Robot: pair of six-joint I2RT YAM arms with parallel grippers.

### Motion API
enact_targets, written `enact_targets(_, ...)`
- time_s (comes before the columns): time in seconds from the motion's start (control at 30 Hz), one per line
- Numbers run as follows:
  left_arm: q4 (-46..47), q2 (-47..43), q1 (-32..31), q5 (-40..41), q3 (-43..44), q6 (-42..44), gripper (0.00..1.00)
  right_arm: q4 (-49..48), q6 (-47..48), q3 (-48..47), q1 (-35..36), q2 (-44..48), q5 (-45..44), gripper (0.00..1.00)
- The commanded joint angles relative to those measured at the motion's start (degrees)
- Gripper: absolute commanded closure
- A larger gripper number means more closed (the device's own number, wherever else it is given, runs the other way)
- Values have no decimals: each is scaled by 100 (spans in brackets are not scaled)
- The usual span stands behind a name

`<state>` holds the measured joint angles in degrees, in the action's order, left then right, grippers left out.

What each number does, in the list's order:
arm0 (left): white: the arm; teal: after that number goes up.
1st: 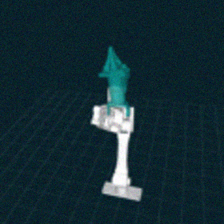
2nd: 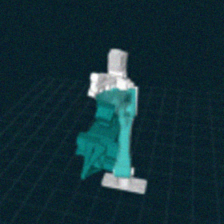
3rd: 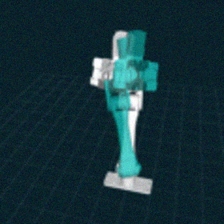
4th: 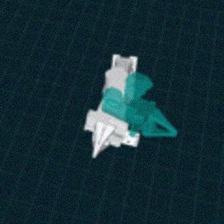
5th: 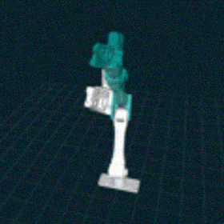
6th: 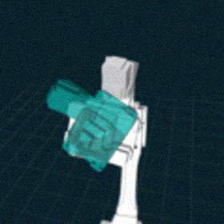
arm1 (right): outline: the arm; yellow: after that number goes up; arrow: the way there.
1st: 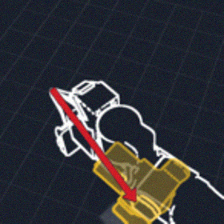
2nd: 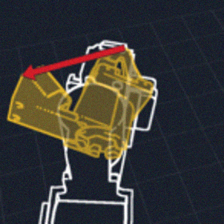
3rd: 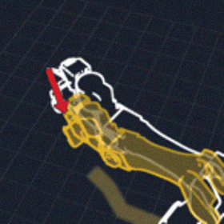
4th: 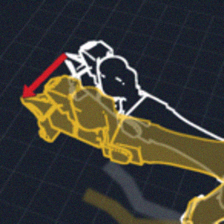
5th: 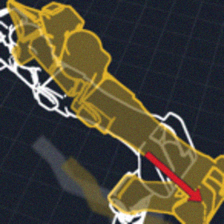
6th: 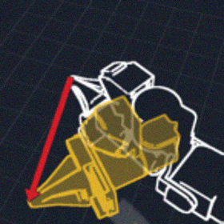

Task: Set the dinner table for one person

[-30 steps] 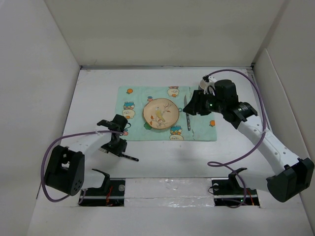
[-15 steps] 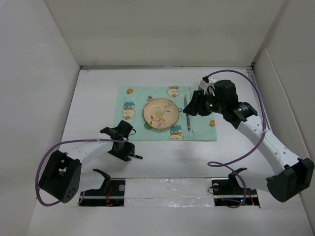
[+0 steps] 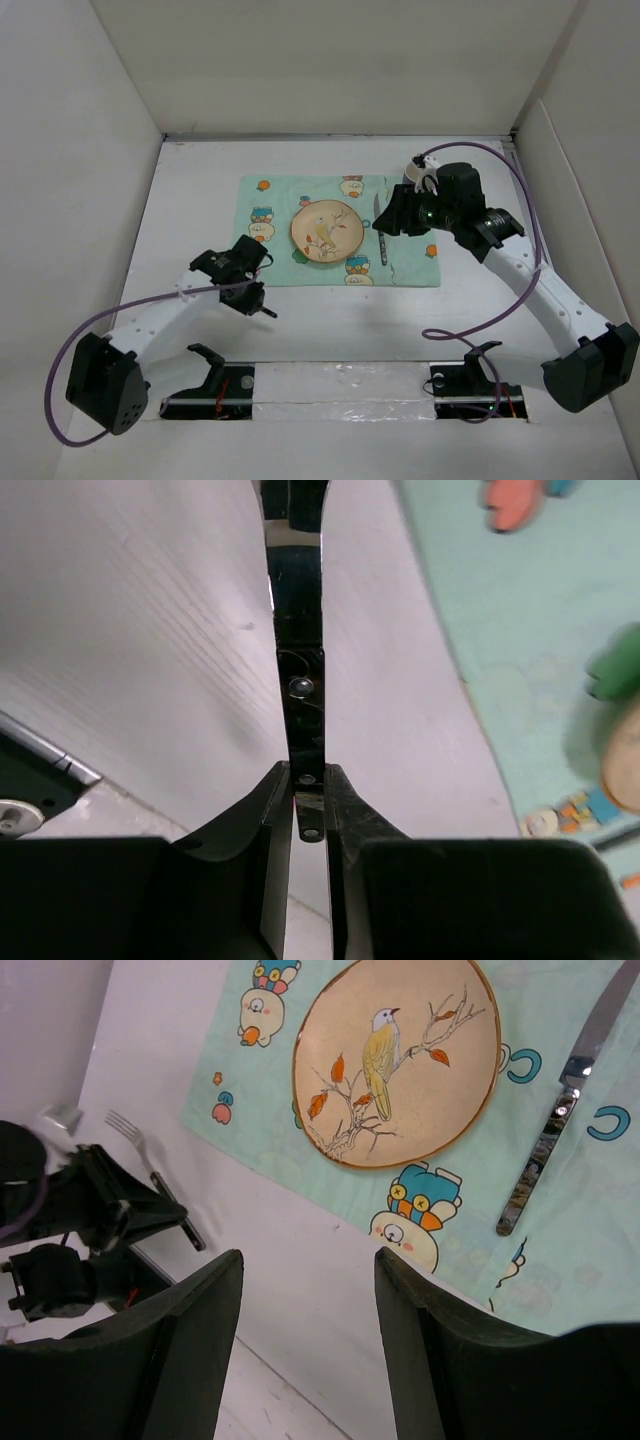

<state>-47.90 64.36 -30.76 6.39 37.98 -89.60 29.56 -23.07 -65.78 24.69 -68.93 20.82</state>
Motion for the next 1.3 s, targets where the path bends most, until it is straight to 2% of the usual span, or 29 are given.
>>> enact_targets(0.0, -1527, -590, -35, 933, 1017, 223, 100, -126, 66, 12, -69, 160, 45, 40)
enact_targets(0.1, -1688, -723, -35, 1223, 1825, 1162, 100, -178, 66, 56, -69, 108, 71, 40)
enact_targets(0.13, -1548, -671, -35, 1389, 2193, 1887, 100, -188, 57, 65, -69, 99, 71, 40)
enact_targets(0.23, -1258, 276, -35, 1846, 3141, 2988, 100, -240, 13, 48, -69, 11, -7, 40)
enact_targets(0.27, -1335, 1045, -35, 2005, 3459, 3636, 100, -240, 13, 48, -69, -15, -34, 40)
enact_targets(0.33, -1292, 2153, -218, 2425, 4309, 4281, 100, -153, 30, 4, -69, -94, -174, 41)
enact_targets(0.4, -1476, 2755, -604, 2883, 4901, 4687, 100, -100, 13, 4, -122, -60, -271, 42)
enact_targets(0.47, -1450, 3371, -720, 3026, 5561, 4969, 100, -74, -48, 30, -122, 2, -412, 42)
enact_targets(0.6, -469, 3444, -616, 2473, 5362, 5556, 100, 110, -84, 135, -122, 186, -692, 42)
enact_targets(0.7, 514, 3242, -125, 1693, 4565, 5934, 100, 374, -110, 284, -244, 440, -1140, 42)
enact_targets(0.87, 1001, 3285, 193, 1480, 4140, 6253, 100, 498, -145, 504, -395, 608, -1256, 42)
enact_targets(0.97, 1572, 3329, 386, 1058, 3876, 6560, 100, 559, -145, 610, -562, 626, -1282, 42)
enact_targets(1.27, 1749, 3680, 387, 978, 3832, 6938, 100, 586, -163, 628, -720, 556, -1317, 42)
